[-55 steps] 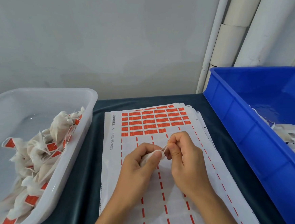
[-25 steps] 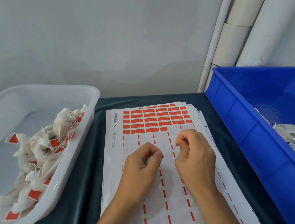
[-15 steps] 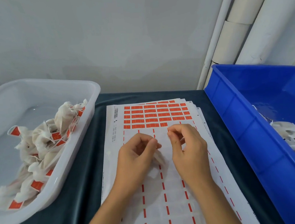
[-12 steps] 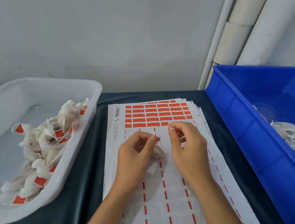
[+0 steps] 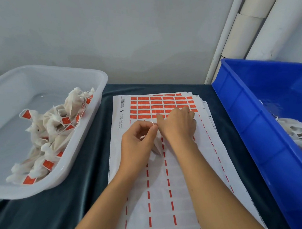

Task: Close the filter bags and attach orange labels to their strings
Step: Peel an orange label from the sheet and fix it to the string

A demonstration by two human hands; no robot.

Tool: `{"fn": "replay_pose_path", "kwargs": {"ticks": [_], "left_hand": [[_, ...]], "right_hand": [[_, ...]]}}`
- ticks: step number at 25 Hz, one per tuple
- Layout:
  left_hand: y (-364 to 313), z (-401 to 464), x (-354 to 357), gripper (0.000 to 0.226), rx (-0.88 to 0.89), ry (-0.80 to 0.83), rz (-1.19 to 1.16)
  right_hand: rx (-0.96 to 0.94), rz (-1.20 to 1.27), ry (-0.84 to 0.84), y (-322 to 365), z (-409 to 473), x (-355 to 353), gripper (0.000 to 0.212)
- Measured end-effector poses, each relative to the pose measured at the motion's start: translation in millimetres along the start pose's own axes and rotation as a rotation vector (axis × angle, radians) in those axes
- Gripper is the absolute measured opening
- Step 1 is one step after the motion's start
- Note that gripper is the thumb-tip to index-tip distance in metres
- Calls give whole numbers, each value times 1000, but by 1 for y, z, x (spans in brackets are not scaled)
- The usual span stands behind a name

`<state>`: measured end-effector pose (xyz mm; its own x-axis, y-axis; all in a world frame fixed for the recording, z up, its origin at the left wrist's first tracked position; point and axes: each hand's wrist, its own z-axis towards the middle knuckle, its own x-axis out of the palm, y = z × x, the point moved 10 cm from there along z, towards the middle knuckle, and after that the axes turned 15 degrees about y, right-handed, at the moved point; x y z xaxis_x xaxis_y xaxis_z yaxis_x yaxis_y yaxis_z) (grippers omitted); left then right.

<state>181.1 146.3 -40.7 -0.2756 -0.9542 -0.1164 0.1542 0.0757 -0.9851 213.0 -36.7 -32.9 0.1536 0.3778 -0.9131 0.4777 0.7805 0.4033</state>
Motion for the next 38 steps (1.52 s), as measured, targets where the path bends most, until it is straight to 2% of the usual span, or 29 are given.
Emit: {"fn": "replay_pose_path", "kwargs": {"ticks": [4,14,22,29,38], "left_hand": [[4,0,-5,7,11,-55,-34],[8,1,0,7,0,-35,-80],[9,0,4,6,-4,-24,-86],[10,1,4,6,-14,-23,-73],[8,-1,5,6,-20,-16,-72]], "right_hand": [[41,-107,-95,8,2,10,56],[4,-3,-144,5,-3,9,53],[-47,-73,-115,13,0,8,46],[-49,-30,-74,17,4,8,34],[-130,-152,-24,30,4,10,36]]}}
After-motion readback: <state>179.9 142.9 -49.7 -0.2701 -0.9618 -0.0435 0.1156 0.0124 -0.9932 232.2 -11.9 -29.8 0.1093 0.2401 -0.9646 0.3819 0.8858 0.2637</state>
